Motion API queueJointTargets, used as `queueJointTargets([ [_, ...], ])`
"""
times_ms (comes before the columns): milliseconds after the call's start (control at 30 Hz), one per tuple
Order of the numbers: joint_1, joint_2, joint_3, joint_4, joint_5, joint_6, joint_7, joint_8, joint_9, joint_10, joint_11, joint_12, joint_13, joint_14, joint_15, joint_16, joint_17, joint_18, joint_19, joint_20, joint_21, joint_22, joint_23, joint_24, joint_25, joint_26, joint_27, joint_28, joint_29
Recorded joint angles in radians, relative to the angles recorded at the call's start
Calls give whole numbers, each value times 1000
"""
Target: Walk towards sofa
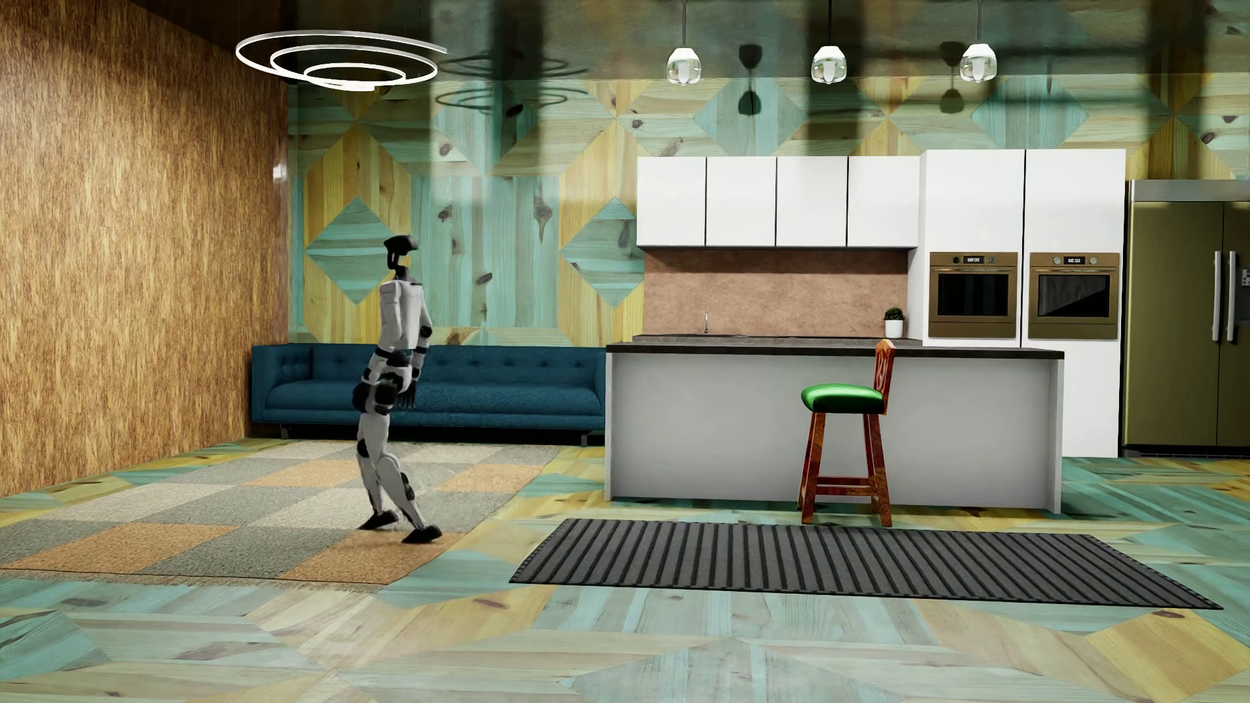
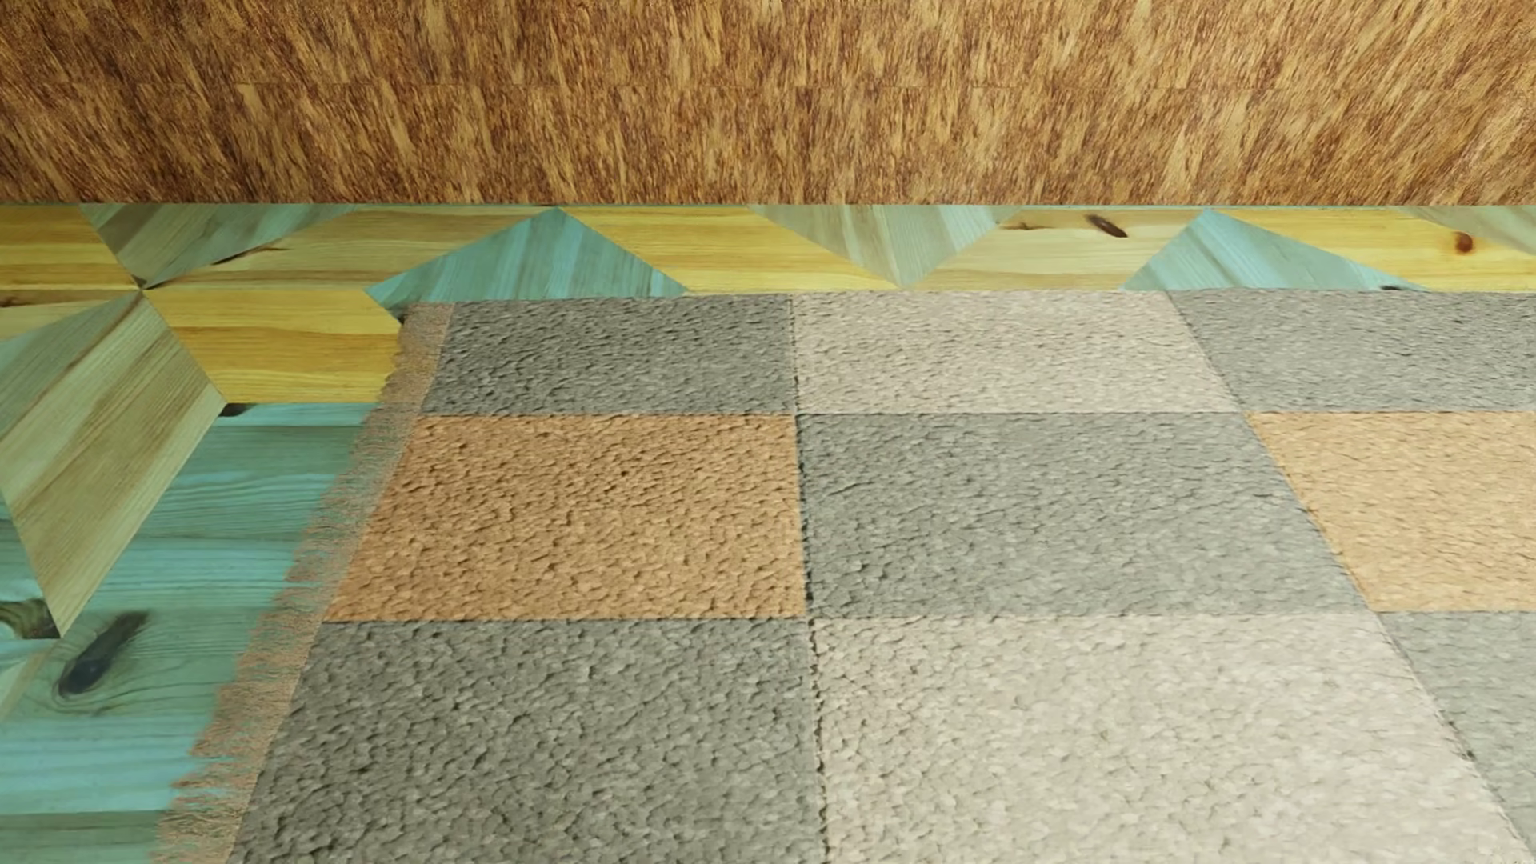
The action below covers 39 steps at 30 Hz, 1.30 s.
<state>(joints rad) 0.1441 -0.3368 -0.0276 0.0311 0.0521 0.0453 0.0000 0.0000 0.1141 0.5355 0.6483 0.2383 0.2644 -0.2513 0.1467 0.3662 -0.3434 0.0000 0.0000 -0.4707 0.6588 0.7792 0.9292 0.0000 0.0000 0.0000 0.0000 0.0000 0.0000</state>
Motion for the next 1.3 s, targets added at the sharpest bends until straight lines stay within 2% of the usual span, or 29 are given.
queueJointTargets([
  [33, 61, 3, -15, -19, 8, -12, 0, 0, -18, -30, -129, -12, 17, -42, -351, 12, -6, 0, 0, 34, 29, -36, 4, 0, 0, 0, 0, 0, 0],
  [67, 96, -19, -25, -25, 0, -19, 0, 0, -43, -31, -485, -17, 40, -100, -68, 27, -17, 0, 0, 64, 52, -62, 5, 0, 0, 0, 0, 0, 0],
  [100, 126, -39, -37, -40, 0, -26, 0, 0, -51, -27, -513, -22, 60, -136, -30, 33, -22, 0, 0, 91, 73, -62, 15, 0, 0, 0, 0, 0, 0],
  [133, 155, -72, -54, -35, 17, -13, 0, 0, -42, 2, -153, -14, 69, -142, -375, 27, -25, 0, 0, 126, 90, -53, 28, 0, 0, 0, 0, 0, 0],
  [167, 171, -76, -58, -24, 52, 3, 0, 0, -42, 69, -119, 1, 80, -99, -259, 18, -29, 0, 0, 159, 91, -26, 38, 0, 0, 0, 0, 0, 0],
  [200, 118, -75, -52, 29, 106, 46, 0, 0, -47, 239, -117, 14, 90, 43, -90, -1, -32, 0, 0, 170, 78, 6, 50, 0, 0, 0, 0, 0, 0],
  [233, 62, -54, -33, 72, 147, 65, 0, 0, -26, 469, -46, 38, 95, 229, 24, -16, -37, 0, 0, 161, 86, 52, 67, 0, 0, 0, 0, 0, 0],
  [267, -53, -20, -14, 100, 179, 72, 0, 0, -14, 695, -13, 55, 87, 216, 47, -21, -41, 0, 0, 154, 69, 75, 60, 0, 0, 0, 0, 0, 0],
  [300, -158, 62, -12, 116, 194, 70, 0, 0, 18, 803, -26, 63, 79, 103, 32, -23, -48, 0, 0, 133, 41, 94, 33, 0, 0, 0, 0, 0, 0],
  [333, -256, 126, 35, 106, 186, 43, 0, 0, 22, 766, -46, 67, 60, 60, -21, -23, -45, 0, 0, 108, 14, 124, 17, 0, 0, 0, 0, 0, 0],
  [400, -357, 248, 149, 94, 181, -16, 0, 0, 28, 432, -71, 101, 19, 29, -148, -3, -61, 0, 0, 96, 4, 130, -69, 0, 0, 0, 0, 0, 0],
  [433, -381, 303, 174, 100, 176, -38, 0, 0, 18, 216, -97, 132, -3, 73, -212, 4, -60, 0, 0, 116, -25, 126, -94, 0, 0, 0, 0, 0, 0],
  [467, -386, 351, 187, 106, 175, -51, 0, 0, 11, 27, -111, 156, -21, 310, -272, 5, -67, 0, 0, 106, -61, 126, -129, 0, 0, 0, 0, 0, 0],
  [500, -442, 358, 202, 122, 160, -67, 0, 0, -17, -24, -92, 179, -39, 594, -340, 3, -82, 0, 0, 116, -95, 133, -160, 0, 0, 0, 0, 0, 0],
  [533, -458, 407, 221, 148, 159, -61, 0, 0, -22, 8, -74, 205, -51, 666, -410, 1, -98, 0, 0, 109, -117, 135, -187, 0, 0, 0, 0, 0, 0],
  [567, -431, 465, 245, 158, 159, -61, 0, 0, -8, 97, -34, 228, -57, 542, -445, 1, -108, 0, 0, 120, -124, 131, -210, 0, 0, 0, 0, 0, 0],
  [600, -412, 447, 269, 132, 142, -82, 0, 0, -8, 133, 49, 214, -63, 388, -401, 4, -102, 0, 0, 91, -141, 153, -215, 0, 0, 0, 0, 0, 0],
  [633, -381, 396, 295, 137, 123, -102, 0, 0, -2, 173, 162, 188, -75, 282, -276, 5, -66, 0, 0, 80, -180, 177, -192, 0, 0, 0, 0, 0, 0],
  [700, -299, 287, 261, 170, 84, -137, 0, 0, 20, 155, 262, 123, -107, 186, -9, 40, -30, 0, 0, 77, -91, 202, -183, 0, 0, 0, 0, 0, 0],
  [733, -260, 213, 227, 199, 65, -142, 0, 0, 17, 135, 283, 113, -93, 158, 22, 46, -23, 0, 0, 118, -77, 183, -204, 0, 0, 0, 0, 0, 0],
  [867, -66, -28, 110, 255, -26, -105, 0, 0, -3, 92, 164, 109, -1, 31, -48, 46, -8, 0, 0, 141, 21, 60, -122, 0, 0, 0, 0, 0, 0],
  [933, 42, -122, 54, 234, -55, -81, 0, 0, -16, 53, 15, 94, 56, -13, -94, 36, -19, 0, 0, 134, 27, 7, -77, 0, 0, 0, 0, 0, 0],
  [1000, 122, -196, -5, 194, -79, -70, 0, 0, -24, 23, -81, 59, 104, -63, -239, 43, -38, 0, 0, 134, 70, -32, -19, 0, 0, 0, 0, 0, 0],
  [1033, 144, -228, -52, 193, -100, -58, 0, 0, -17, 30, -87, 27, 123, -87, -237, 50, -47, 0, 0, 107, 100, -47, 12, 0, 0, 0, 0, 0, 0],
  [1100, 206, -322, -129, 219, -105, -19, 0, 0, 9, 51, 46, -18, 157, -58, 49, 64, -57, 0, 0, 98, 124, -64, 67, 0, 0, 0, 0, 0, 0],
  [1133, 230, -341, -145, 233, -79, 2, 0, 0, 13, 65, 108, -15, 148, 16, 83, 64, -55, 0, 0, 121, 153, -62, 108, 0, 0, 0, 0, 0, 0],
  [1200, 131, -277, -145, 249, -21, 22, 0, 0, -18, 229, 141, 19, 160, 221, -34, 58, -50, 0, 0, 122, 168, -20, 121, 0, 0, 0, 0, 0, 0],
  [1233, 43, -230, -89, 225, 10, 27, 0, 0, -24, 369, 141, 25, 172, 230, -101, 53, -49, 0, 0, 113, 137, 6, 92, 0, 0, 0, 0, 0, 0],
  [1300, -115, -34, 36, 190, 105, 43, 0, 0, 17, 661, 58, 59, 119, 129, -180, 45, -53, 0, 0, 86, 164, 22, 40, 0, 0, 0, 0, 0, 0],
])
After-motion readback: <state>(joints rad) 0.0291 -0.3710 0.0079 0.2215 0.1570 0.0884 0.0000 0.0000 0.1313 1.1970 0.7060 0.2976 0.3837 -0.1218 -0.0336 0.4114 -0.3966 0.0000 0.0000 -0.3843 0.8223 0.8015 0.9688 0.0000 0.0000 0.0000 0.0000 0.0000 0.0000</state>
